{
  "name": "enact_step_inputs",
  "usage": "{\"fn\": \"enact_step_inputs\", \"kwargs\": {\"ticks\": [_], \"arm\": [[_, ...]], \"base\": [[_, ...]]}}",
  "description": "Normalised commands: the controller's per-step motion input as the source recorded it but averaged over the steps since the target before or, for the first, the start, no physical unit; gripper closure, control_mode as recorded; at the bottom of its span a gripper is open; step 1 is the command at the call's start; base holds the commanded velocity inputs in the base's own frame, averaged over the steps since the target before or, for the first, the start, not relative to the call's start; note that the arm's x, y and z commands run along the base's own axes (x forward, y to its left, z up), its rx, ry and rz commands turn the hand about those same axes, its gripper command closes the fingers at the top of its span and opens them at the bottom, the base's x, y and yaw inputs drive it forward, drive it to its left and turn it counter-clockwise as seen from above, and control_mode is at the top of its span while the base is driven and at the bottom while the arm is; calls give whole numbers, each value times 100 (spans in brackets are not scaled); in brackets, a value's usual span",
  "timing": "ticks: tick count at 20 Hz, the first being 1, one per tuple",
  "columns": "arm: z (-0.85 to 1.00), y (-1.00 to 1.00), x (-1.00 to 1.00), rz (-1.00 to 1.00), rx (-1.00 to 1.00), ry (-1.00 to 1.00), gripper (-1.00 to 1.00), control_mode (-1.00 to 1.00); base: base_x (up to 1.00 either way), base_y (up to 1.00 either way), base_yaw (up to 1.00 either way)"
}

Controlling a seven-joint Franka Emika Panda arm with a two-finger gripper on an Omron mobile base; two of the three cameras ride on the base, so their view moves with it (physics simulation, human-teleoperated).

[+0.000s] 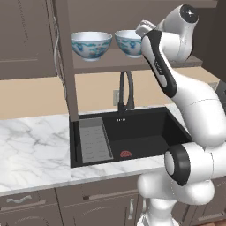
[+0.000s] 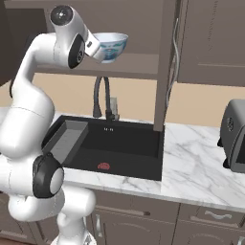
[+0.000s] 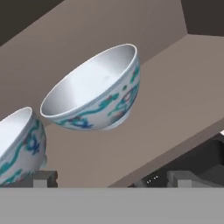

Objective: Pick up the bowls from the cabinet and place each bowl in front of a stool on the dining counter.

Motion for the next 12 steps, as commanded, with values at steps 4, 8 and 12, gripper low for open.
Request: {"fn": "enact_step_inputs", "kwargs": {"ticks": [4, 8, 12], "arm": [[-3, 0, 62, 0, 1, 0, -100, -100], [-1, -1, 65, 0, 2, 0, -100, -100], [0, -3, 55, 0, 1, 0, -100, -100]], "base": [[0, 0, 0], [0, 0, 0], [0, 0, 0]]}}
